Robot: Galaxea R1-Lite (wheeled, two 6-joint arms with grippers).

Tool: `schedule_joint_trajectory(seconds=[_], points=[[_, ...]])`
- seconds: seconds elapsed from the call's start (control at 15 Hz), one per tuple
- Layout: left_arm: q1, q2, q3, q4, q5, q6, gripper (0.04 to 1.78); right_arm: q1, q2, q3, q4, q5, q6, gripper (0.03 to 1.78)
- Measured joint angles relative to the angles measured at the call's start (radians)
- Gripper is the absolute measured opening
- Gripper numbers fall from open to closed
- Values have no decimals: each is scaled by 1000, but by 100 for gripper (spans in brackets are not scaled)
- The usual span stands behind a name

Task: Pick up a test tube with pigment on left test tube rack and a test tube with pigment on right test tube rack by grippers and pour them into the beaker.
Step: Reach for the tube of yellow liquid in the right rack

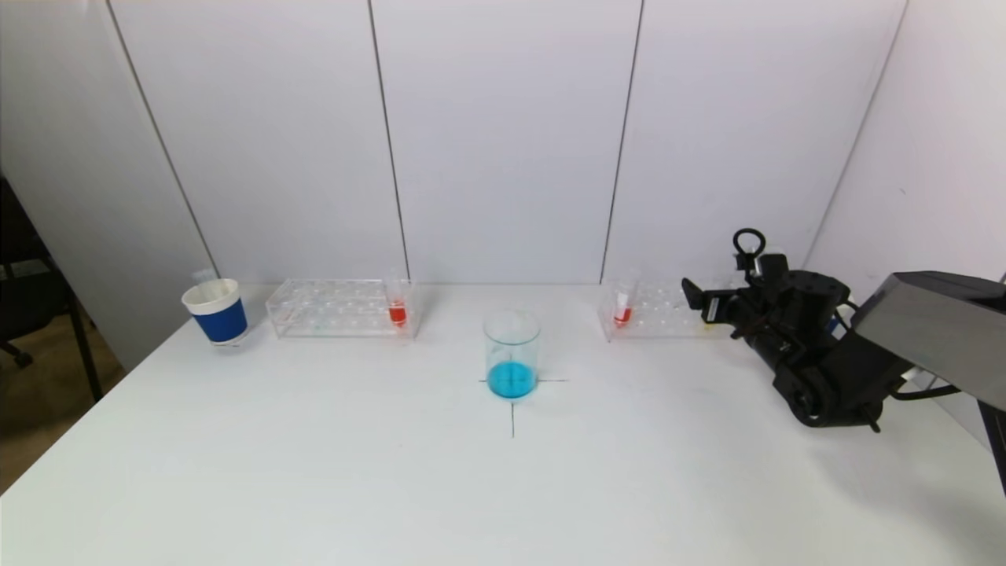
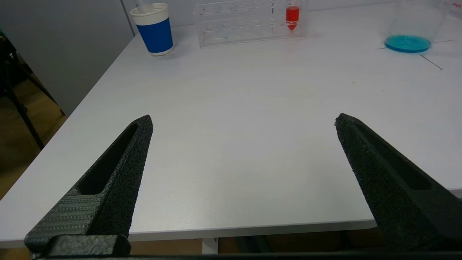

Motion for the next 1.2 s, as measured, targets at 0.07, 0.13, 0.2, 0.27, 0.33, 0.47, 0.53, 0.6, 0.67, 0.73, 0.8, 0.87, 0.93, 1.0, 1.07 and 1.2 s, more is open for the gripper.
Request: schedule_joint_trajectory(seconds=[0.07, 0.13, 0.2, 0.27, 0.33, 0.47, 0.53, 0.6, 0.67, 0.73, 0.8, 0.87, 0.93, 1.0, 1.07, 1.2], points=[[0, 0, 0, 0, 0, 0, 176, 0, 1, -3, 1, 0, 0, 177], [0, 0, 0, 0, 0, 0, 176, 0, 2, -4, 2, 0, -1, 177], [0, 0, 0, 0, 0, 0, 176, 0, 3, -5, 2, 0, -2, 177], [0, 0, 0, 0, 0, 0, 176, 0, 4, -5, 2, 0, -2, 177], [0, 0, 0, 0, 0, 0, 176, 0, 5, -5, 1, 0, -3, 177], [0, 0, 0, 0, 0, 0, 176, 1, 7, -6, 1, 0, -3, 177], [0, 0, 0, 0, 0, 0, 176, 1, 7, -6, 1, 0, -3, 177], [0, 0, 0, 0, 0, 0, 176, 1, 8, -6, 1, 0, -3, 177], [0, 0, 0, 0, 0, 0, 176, 2, 9, -6, 1, 0, -3, 177], [0, 0, 0, 0, 0, 0, 176, 1, 9, -6, 0, 0, -3, 177], [0, 0, 0, 0, 0, 0, 176, 1, 10, -6, -2, 0, -3, 177], [0, 0, 0, 0, 0, 0, 176, 1, 10, -6, -3, 0, -3, 176], [0, 0, 0, 0, 0, 0, 176, 2, 10, -6, -2, 0, -3, 173], [0, 0, 0, 0, 0, 0, 176, 3, 10, -6, -2, 0, -4, 167], [0, 0, 0, 0, 0, 0, 176, 5, 10, -5, -2, 0, -4, 157], [0, 0, 0, 0, 0, 0, 176, 6, 10, -5, -2, -1, -5, 133]])
